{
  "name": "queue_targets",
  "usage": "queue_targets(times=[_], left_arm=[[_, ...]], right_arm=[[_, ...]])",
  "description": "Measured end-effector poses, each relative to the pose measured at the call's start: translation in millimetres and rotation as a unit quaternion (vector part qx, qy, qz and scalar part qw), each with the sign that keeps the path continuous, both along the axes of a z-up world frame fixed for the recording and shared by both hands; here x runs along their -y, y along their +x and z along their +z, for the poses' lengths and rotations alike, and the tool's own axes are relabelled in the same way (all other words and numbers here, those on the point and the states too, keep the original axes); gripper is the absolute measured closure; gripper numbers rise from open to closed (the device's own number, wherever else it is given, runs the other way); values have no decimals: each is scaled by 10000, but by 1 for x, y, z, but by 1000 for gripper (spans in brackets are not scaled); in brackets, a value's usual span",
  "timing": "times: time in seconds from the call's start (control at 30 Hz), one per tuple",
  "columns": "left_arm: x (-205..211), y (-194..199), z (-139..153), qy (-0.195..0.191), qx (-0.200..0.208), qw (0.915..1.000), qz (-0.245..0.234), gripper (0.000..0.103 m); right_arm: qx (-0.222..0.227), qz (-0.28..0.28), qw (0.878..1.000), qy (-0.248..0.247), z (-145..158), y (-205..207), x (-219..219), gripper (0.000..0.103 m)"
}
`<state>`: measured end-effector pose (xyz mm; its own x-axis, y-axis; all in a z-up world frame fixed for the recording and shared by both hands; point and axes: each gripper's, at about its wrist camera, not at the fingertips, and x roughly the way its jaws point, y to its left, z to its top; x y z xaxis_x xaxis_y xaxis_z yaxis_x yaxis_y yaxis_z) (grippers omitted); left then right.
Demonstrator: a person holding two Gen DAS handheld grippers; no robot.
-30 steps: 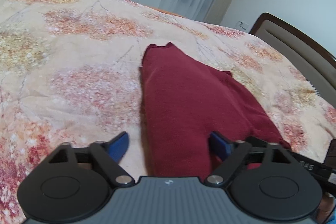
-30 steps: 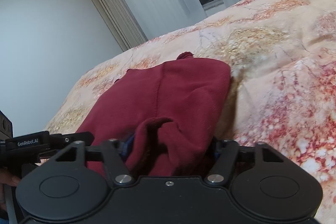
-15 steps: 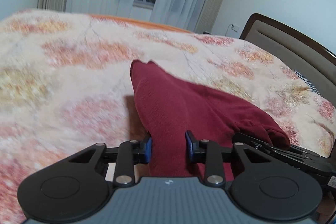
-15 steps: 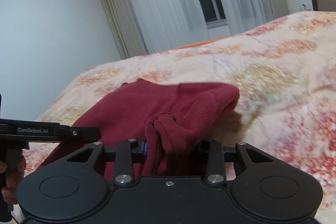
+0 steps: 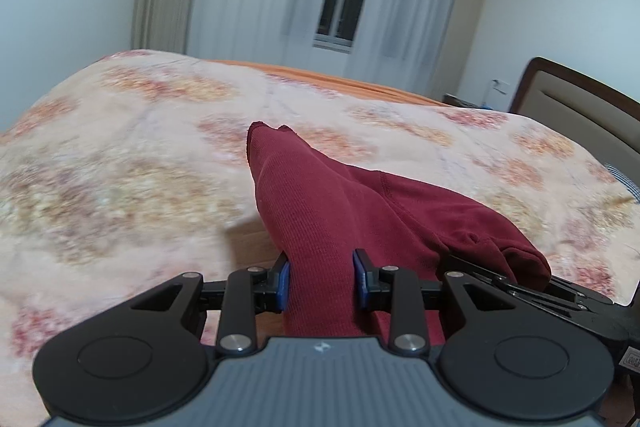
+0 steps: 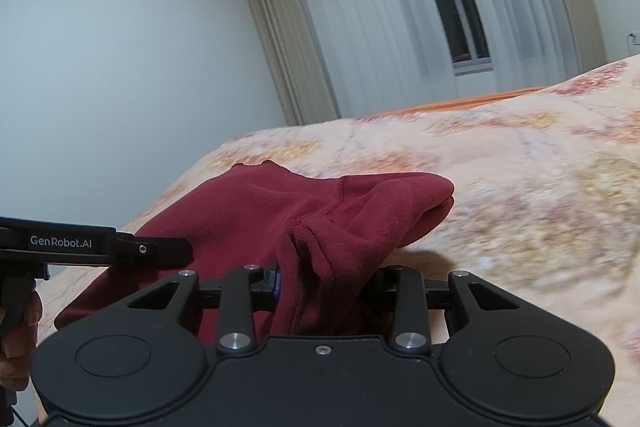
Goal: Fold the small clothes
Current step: 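Press the sweater into shape, then open both grippers and withdraw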
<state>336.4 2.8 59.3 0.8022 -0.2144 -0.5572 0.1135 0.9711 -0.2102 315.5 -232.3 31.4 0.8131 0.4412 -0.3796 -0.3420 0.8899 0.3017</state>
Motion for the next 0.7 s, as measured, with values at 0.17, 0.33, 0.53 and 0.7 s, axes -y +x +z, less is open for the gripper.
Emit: queue_targets(times=[0.17, 0.33, 0.53, 0.7], left_arm=[[-26, -2, -21, -195, -196, 9995, 156, 69], [-33, -6, -35, -374, -219, 9988, 247, 66], [-32, -12, -37, -436, -284, 9980, 370, 38], [-30, -28, -33, -406, -77, 9977, 534, 15]], right_arm=[[-172, 139, 9996, -173, -11, 1, -27, 66], [-226, 95, 9991, -353, -19, -2, -29, 63], [-255, 52, 9987, -445, -21, -7, -23, 48], [-73, -22, 9982, -593, -17, -22, -21, 20]])
